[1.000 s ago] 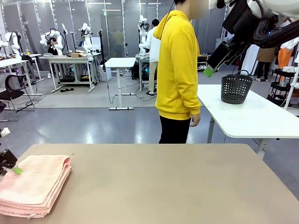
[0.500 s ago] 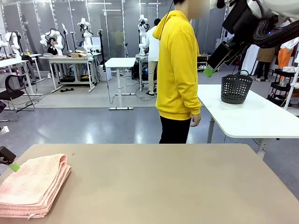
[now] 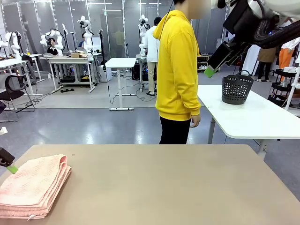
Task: Fold the towel.
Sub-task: Pick up the 100 cm Hotel Towel and place it on the left side of the table.
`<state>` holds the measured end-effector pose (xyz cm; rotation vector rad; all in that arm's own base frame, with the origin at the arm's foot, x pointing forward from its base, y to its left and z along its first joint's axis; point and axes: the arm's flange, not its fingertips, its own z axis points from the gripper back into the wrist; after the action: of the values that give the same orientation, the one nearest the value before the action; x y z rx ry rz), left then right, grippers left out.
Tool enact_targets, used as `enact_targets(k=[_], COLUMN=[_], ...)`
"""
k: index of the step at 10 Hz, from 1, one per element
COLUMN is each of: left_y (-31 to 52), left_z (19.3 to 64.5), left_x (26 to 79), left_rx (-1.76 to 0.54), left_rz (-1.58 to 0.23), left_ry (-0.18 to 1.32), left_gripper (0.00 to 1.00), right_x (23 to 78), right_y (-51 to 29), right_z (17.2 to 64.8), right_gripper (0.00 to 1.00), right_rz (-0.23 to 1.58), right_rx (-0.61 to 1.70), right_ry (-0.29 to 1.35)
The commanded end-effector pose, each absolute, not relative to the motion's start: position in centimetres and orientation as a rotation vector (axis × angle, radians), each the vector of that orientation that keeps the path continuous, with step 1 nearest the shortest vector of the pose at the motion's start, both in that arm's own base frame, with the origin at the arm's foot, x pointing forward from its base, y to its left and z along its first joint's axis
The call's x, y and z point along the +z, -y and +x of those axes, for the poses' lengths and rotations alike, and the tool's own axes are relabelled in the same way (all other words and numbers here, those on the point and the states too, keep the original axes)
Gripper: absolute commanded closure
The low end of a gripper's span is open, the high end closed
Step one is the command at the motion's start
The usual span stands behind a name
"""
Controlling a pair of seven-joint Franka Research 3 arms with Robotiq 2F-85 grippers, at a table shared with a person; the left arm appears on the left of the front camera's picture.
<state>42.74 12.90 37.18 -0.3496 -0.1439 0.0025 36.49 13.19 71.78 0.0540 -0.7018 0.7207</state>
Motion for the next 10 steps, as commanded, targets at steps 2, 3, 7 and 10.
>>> enact_targets(k=[2, 3, 7, 10], left_y=[-13.17, -13.17, -13.17, -13.17], left_z=[43.36, 43.36, 43.36, 43.36], left_x=[37.15, 37.15, 37.15, 37.15], left_rx=[-0.008, -0.008, -0.008, -0.008], left_rz=[-0.355, -0.355, -0.355, -0.355], left_ry=[0.146, 0.146, 0.146, 0.146], left_gripper=[0.0, 0.0, 0.0, 0.0], right_x=[71.88, 71.88, 71.88, 71.88], right_y=[-13.23, -13.23, -13.23, -13.23], right_z=[36.33, 36.33, 36.33, 36.33], right_gripper=[0.0, 0.0, 0.0, 0.0], right_rz=[0.048, 0.048, 0.048, 0.048], right_rx=[0.718, 0.718, 0.718, 0.718], right_ry=[0.695, 0.695, 0.695, 0.695])
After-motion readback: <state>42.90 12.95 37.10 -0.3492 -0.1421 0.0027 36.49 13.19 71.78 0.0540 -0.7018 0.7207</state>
